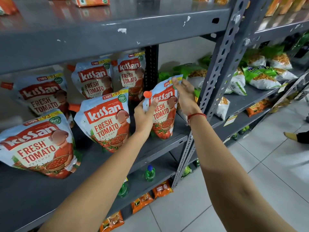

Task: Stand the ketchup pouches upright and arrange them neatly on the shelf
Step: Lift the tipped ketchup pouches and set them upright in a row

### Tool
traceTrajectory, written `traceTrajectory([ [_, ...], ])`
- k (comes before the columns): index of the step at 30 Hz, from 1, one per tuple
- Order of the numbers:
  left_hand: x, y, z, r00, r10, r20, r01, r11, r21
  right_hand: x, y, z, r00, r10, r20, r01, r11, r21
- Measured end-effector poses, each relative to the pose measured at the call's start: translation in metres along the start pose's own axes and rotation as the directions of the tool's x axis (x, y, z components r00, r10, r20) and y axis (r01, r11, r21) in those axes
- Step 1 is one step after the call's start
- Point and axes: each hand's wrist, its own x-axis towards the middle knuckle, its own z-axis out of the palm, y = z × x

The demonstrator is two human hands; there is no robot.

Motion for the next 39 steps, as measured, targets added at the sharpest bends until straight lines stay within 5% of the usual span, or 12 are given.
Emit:
traceTrajectory([
  [6, -0.018, -0.052, -0.020, 0.971, -0.198, 0.135, 0.140, 0.927, 0.348, -0.036, 0.037, -0.007, 0.992, 0.110, 0.056, -0.104, 0.989, -0.107],
  [9, -0.029, -0.076, -0.025, 0.967, -0.197, 0.164, 0.096, 0.872, 0.480, -0.063, 0.071, -0.016, 0.984, 0.156, 0.088, -0.148, 0.985, -0.089],
  [20, -0.022, -0.086, -0.012, 0.989, -0.045, 0.142, -0.043, 0.827, 0.560, -0.071, 0.097, -0.023, 0.989, 0.116, 0.088, -0.109, 0.991, -0.077],
  [28, -0.016, -0.090, -0.006, 0.985, -0.068, 0.158, -0.044, 0.788, 0.614, -0.072, 0.101, -0.022, 0.990, 0.140, -0.003, -0.139, 0.989, -0.050],
  [32, -0.023, -0.086, -0.010, 0.980, -0.118, 0.162, 0.004, 0.818, 0.575, -0.084, 0.101, -0.017, 0.988, 0.123, -0.093, -0.129, 0.990, -0.057],
  [35, -0.045, -0.078, -0.030, 0.986, -0.101, 0.133, 0.023, 0.869, 0.494, -0.105, 0.101, 0.001, 0.947, 0.057, -0.315, -0.092, 0.991, -0.100],
  [39, -0.075, -0.067, -0.083, 0.999, -0.017, 0.052, -0.007, 0.904, 0.428, -0.146, 0.104, 0.041, 0.863, -0.146, -0.484, -0.034, 0.938, -0.344],
])
